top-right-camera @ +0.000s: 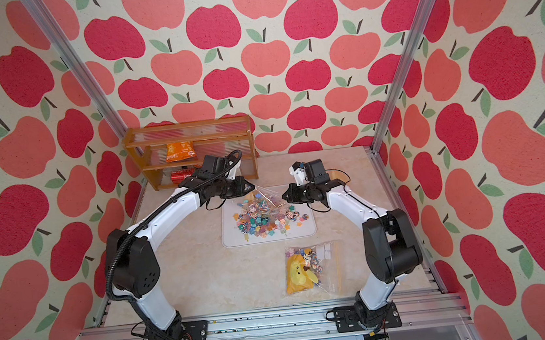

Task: Pour candies out of the ziploc bag
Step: 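Pour the candies out of the ziploc bag onto the tray.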

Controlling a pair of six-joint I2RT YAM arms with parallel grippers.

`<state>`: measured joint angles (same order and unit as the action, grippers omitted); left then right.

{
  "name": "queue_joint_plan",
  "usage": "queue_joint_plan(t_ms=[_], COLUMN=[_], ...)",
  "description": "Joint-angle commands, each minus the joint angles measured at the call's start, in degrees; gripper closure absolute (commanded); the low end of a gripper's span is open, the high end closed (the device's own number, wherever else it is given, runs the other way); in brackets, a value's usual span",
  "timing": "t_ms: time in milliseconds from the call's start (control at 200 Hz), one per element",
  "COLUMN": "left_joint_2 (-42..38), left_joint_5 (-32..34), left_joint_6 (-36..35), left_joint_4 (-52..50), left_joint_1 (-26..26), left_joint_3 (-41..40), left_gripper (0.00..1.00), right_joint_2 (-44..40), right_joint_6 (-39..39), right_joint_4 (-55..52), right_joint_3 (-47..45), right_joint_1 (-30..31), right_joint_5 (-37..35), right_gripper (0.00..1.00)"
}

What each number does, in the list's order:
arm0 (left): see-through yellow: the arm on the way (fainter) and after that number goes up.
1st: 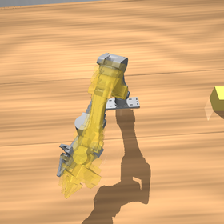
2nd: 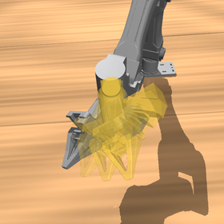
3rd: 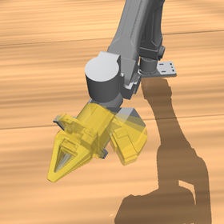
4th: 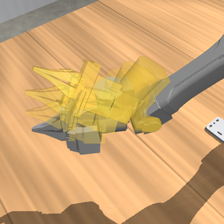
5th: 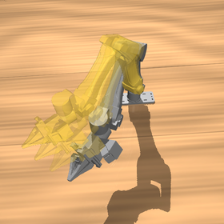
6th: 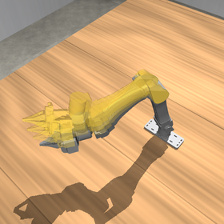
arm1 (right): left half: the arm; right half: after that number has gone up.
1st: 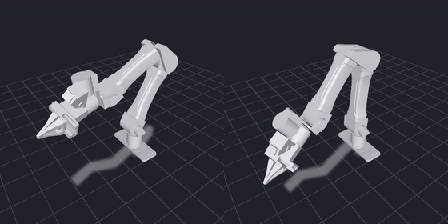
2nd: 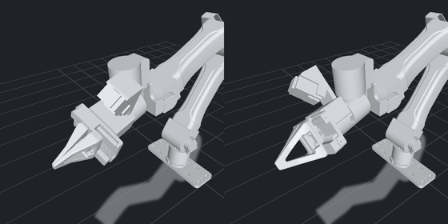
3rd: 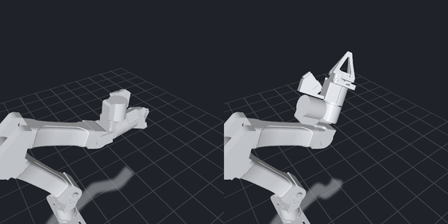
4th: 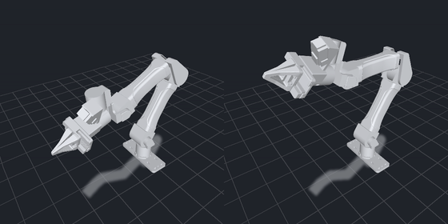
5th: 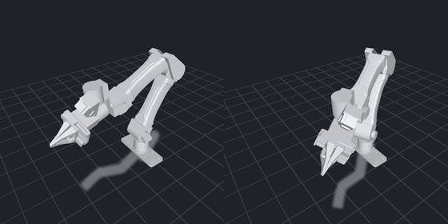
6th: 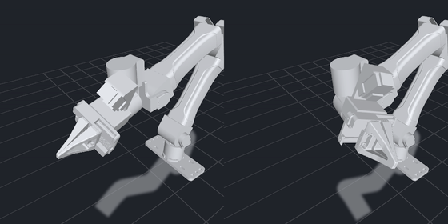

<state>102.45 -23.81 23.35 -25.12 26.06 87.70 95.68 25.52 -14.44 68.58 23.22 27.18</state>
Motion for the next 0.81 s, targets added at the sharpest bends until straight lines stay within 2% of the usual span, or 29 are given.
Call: queue_joint_plan(t_ms=[0,800], left_joint_2=[-0.7,-2.2], left_joint_5=[1.3,2.7], left_joint_6=[-1.4,-3.2], left_joint_4=[1.3,-0.1], left_joint_1=[-1.3,-2.7], left_joint_3=[3.4,4.7], left_gripper=[1.00,1.00], right_joint_2=[1.4,4.2], right_joint_6=[-1.1,-0.1], right_joint_4=[-1.9,-0.3], right_joint_3=[1.3,3.0], right_joint_1=[-0.6,-0.4], right_joint_5=[0.0,1.2], right_gripper=[1.00,1.00])
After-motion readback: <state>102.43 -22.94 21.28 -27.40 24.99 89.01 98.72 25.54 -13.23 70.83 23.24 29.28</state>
